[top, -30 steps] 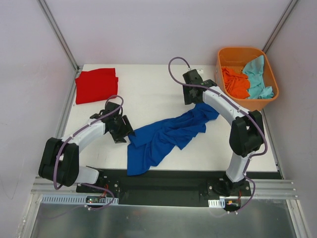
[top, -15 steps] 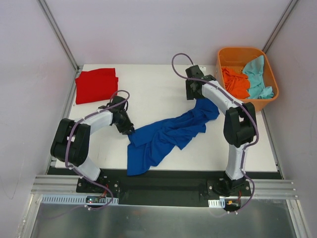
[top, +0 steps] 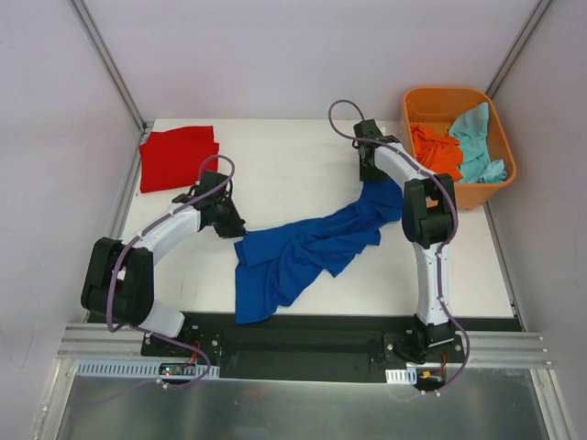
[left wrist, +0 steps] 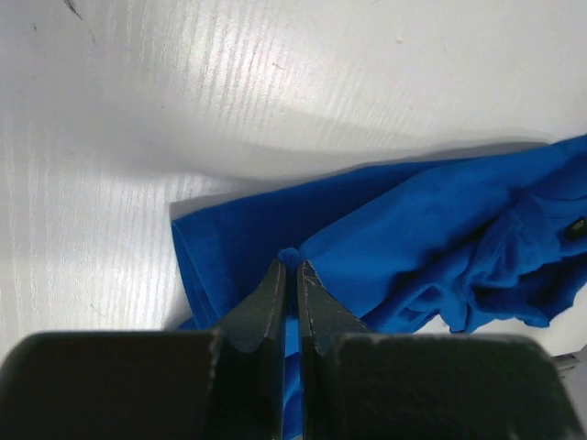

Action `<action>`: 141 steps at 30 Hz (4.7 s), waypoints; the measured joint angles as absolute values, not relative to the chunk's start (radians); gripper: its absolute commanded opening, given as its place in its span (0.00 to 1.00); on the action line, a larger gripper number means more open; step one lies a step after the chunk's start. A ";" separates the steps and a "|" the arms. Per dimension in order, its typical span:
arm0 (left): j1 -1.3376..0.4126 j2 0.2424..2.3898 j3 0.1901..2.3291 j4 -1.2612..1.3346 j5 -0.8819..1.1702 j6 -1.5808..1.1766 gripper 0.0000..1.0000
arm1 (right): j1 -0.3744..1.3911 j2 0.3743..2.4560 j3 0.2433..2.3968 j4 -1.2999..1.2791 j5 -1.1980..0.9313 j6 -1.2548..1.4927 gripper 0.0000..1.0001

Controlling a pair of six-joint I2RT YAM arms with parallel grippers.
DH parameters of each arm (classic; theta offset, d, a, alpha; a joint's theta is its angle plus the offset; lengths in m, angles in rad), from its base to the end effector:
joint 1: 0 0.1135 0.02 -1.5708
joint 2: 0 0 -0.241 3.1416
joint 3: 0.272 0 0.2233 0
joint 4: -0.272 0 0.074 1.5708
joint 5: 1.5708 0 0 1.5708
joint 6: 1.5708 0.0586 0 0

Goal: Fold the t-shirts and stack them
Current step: Flatten the tshirt out

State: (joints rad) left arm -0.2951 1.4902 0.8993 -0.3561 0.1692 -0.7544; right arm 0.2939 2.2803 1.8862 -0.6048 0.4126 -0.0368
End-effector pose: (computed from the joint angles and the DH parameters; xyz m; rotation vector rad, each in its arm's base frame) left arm 0.2742 -0.0937 0.1768 -0.5260 2.5645 -0.6148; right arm 0.4545 0.1130 0.1618 -0.2591 2.4852 -0.4236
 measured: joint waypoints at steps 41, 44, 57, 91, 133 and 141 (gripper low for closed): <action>-0.296 0.578 1.497 -0.372 0.163 -0.558 0.00 | 0.419 0.699 1.691 -0.477 0.045 -0.047 0.04; -0.298 0.712 1.447 -0.369 -0.044 -0.531 0.00 | 0.419 0.813 1.620 -0.424 0.118 -0.060 0.04; -0.081 1.919 1.652 -0.386 -0.273 -0.424 0.99 | 0.323 2.086 2.031 -0.345 0.273 -0.144 0.96; 0.008 1.048 0.615 -0.637 -0.134 -0.825 0.99 | 0.633 1.280 0.907 -0.611 0.257 0.211 0.96; 0.061 1.254 0.667 -0.568 -0.147 -0.927 0.54 | 0.599 1.306 1.015 -0.518 0.238 0.093 0.96; 0.061 1.402 0.714 -0.533 -0.113 -0.925 0.00 | 0.818 1.171 0.869 -0.651 0.313 0.159 0.96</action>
